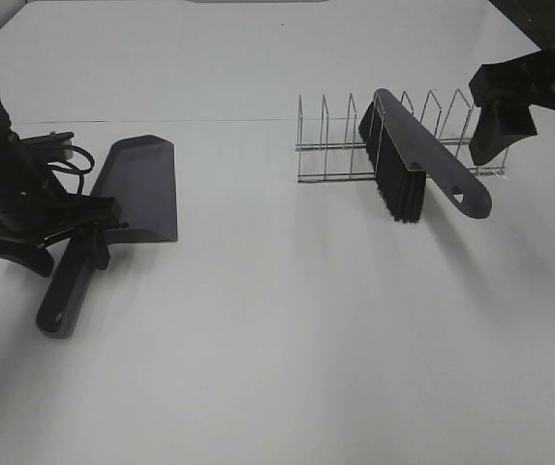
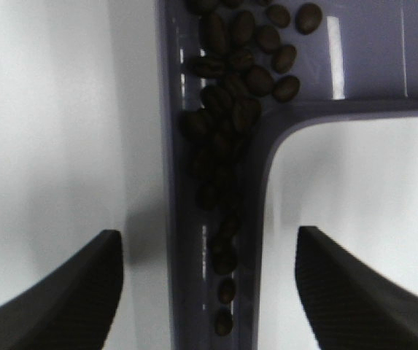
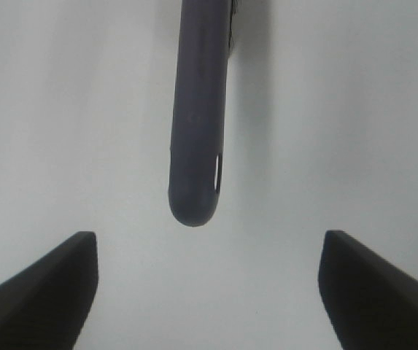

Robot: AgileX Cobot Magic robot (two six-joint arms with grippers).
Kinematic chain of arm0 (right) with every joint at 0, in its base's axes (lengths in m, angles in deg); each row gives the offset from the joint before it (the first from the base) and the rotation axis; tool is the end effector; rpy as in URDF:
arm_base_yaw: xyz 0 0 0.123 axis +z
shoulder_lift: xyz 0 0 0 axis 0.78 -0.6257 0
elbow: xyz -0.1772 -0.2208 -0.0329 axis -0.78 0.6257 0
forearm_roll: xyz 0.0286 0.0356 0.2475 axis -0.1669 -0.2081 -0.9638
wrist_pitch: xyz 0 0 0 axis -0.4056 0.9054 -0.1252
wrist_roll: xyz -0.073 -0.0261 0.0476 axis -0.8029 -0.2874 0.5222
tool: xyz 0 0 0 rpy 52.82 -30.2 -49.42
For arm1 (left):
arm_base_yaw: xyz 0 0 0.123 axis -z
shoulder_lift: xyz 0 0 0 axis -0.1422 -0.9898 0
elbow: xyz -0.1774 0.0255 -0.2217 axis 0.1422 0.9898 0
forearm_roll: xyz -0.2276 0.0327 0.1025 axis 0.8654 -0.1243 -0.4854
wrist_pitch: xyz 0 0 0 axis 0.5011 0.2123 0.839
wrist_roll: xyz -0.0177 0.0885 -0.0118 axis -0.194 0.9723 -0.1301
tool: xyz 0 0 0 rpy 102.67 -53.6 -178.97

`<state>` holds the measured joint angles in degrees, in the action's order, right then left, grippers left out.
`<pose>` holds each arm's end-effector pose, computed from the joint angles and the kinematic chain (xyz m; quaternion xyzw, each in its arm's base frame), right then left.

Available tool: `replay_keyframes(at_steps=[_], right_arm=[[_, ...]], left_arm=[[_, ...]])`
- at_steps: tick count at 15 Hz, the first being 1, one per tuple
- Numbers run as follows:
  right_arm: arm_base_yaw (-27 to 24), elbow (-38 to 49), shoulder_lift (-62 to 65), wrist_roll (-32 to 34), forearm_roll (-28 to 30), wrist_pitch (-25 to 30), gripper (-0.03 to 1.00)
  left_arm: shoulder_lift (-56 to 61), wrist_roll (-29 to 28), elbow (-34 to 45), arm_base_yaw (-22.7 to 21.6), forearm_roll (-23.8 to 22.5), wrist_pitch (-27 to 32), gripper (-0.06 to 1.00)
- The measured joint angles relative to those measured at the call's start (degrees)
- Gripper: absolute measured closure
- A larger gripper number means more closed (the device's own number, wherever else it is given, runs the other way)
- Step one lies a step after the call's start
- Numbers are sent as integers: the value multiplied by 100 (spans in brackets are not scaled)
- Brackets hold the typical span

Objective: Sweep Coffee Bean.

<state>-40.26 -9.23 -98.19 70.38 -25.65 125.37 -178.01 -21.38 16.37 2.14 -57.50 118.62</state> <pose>0.2855 0.0525 0.2825 -0.0338 0.9806 0.0137 0.1926 0.3690 -0.0842 0.1054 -0.0056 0.9943 -0.1011 0.0342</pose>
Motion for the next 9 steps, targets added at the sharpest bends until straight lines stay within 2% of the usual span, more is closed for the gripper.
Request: replay_keyframes(at_steps=[2, 3, 6, 9], right_arm=[[0, 0, 0, 0, 0, -11, 20], [0, 0, 0, 0, 0, -11, 20], [0, 0, 0, 0, 0, -11, 20], [0, -6, 0, 0, 0, -57, 20]], left_arm=[[0, 11, -11, 0, 0, 120, 18], [0, 57, -57, 0, 0, 275, 15], [0, 212, -338, 0, 0, 751, 14], [-6, 235, -940, 0, -46, 1197, 14]])
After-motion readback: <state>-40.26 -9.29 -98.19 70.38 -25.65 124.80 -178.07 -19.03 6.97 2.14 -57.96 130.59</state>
